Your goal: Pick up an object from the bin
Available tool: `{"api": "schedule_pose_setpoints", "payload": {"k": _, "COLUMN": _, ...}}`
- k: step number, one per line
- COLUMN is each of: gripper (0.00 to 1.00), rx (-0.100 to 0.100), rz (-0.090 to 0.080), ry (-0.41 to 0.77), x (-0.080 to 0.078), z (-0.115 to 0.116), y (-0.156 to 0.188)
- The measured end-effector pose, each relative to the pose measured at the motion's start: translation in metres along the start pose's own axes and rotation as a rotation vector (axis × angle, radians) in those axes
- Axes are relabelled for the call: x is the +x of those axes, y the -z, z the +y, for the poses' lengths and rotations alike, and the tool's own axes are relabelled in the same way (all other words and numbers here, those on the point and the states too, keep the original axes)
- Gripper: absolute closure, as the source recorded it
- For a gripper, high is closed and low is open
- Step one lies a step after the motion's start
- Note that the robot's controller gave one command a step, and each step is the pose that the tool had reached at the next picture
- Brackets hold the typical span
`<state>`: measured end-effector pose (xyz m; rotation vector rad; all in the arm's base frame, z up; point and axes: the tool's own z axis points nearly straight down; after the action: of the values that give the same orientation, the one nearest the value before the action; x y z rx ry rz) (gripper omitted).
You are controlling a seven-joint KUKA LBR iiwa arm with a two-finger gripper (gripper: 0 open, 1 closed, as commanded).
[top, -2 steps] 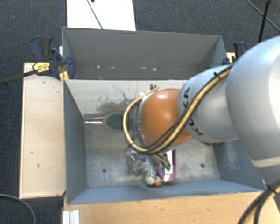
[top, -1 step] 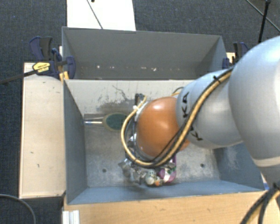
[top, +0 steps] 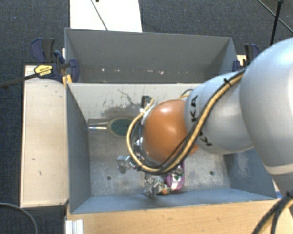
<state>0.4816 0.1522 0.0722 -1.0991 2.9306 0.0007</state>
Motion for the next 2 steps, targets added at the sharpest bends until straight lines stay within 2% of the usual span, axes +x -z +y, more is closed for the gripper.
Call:
{"api": "schedule_pose_setpoints", "payload": {"k": 1, "gripper": 1.0, "rx": -0.004, "rz": 0.007, "ry": -0.004, "x": 0.003, "z": 0.001, "y": -0.002}}
{"api": "schedule_pose_setpoints", "payload": {"k": 2, "gripper": 1.0, "rx": -0.002, "rz": 0.005, "ry": 0.078, "x": -0.037, "z": -0.025, "y": -0.002}}
